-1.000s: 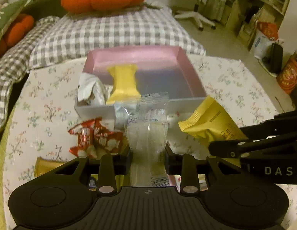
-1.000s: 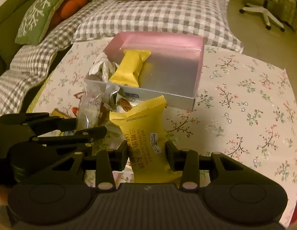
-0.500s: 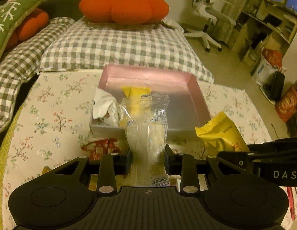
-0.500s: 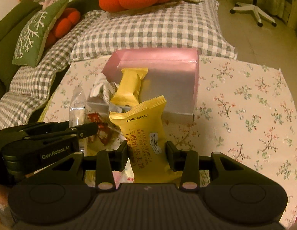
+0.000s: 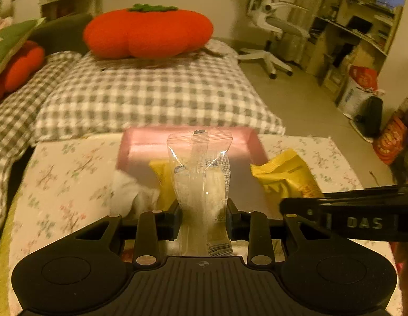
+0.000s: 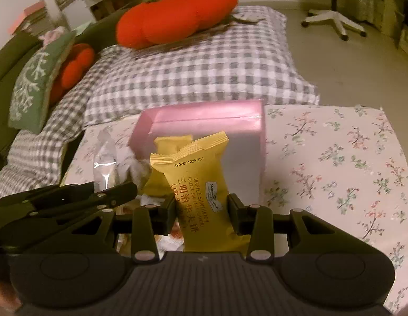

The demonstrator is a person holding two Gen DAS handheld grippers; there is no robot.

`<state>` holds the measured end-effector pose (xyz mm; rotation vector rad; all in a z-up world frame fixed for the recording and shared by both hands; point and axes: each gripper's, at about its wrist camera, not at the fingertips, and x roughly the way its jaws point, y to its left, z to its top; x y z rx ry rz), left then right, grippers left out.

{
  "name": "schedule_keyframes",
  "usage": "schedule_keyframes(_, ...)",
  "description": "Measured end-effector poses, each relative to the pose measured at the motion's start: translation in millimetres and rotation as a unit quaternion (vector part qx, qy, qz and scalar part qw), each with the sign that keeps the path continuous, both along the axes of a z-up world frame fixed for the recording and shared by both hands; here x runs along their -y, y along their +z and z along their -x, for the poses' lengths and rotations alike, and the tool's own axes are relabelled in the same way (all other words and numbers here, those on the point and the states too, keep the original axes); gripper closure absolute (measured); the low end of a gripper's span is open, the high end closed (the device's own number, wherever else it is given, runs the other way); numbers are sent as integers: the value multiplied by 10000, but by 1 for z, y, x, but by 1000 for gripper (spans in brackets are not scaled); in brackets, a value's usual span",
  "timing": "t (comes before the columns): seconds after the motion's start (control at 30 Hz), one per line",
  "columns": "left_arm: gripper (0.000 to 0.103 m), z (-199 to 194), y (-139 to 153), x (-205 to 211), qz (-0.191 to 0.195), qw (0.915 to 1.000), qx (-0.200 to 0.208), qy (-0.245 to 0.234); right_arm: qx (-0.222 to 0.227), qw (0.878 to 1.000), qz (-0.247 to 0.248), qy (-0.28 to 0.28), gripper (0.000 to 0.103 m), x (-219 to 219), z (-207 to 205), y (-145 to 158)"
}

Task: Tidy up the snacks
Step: 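Lower the clear packet and yellow cake into the box, open both tools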

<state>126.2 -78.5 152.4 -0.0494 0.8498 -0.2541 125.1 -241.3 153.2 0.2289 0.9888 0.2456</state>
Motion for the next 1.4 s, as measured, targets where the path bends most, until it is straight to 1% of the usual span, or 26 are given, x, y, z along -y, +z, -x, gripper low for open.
schedule_keyframes(0.13,73,-28,0,-2,222,9996,-23,-150,-42,9995,-161,-254,66,6,-21,4)
schedule_keyframes(0.27,73,-58,-12,-11,495,9985,-179,-142,-92,9987,-131,-484,66,7,-40,-2)
schedule_keyframes(0.37,73,-71,-25,-13,626,9976,-251,-159,-195,9978,-248,-583,66,8,-51,-17)
schedule_keyframes(0.5,73,-77,-39,-9,553,9979,-261,-222,-336,9955,-519,-716,66,11,-59,-41)
schedule_keyframes(0.6,74,-81,-51,-7,765,9964,-312,-210,-315,9933,-732,-841,66,14,-61,-53)
schedule_keyframes(0.67,73,-83,-58,-5,806,9960,-357,-127,-295,9916,-857,-925,66,15,-61,-59)
schedule_keyframes(0.77,73,-85,-69,-4,778,9962,-375,-89,-315,9896,-1009,-972,65,15,-61,-66)
schedule_keyframes(0.9,71,-87,-78,-10,816,9958,-422,60,-334,9891,-1004,-1025,65,11,-61,-70)
schedule_keyframes(1.07,71,-84,-79,-9,717,9968,-351,-49,-377,9886,-944,-1113,65,12,-61,-71)
schedule_keyframes(1.17,67,-83,-80,-6,747,9961,-432,-178,-371,9875,-960,-1197,63,13,-60,-72)
schedule_keyframes(1.2,63,-83,-80,-4,699,9963,-451,-213,-390,9868,-969,-1236,61,14,-59,-72)
schedule_keyframes(1.23,60,-82,-78,-3,625,9967,-457,-251,-416,9863,-981,-1262,55,15,-59,-73)
schedule_keyframes(1.27,55,-81,-75,-3,557,9971,-437,-274,-427,9859,-983,-1282,55,15,-58,-72)
schedule_keyframes(1.33,54,-80,-67,-5,482,9977,-361,-298,-429,9852,-1005,-1324,55,18,-56,-69)
schedule_keyframes(1.4,54,-80,-56,-11,524,9977,-340,-251,-408,9842,-1042,-1374,55,22,-54,-62)
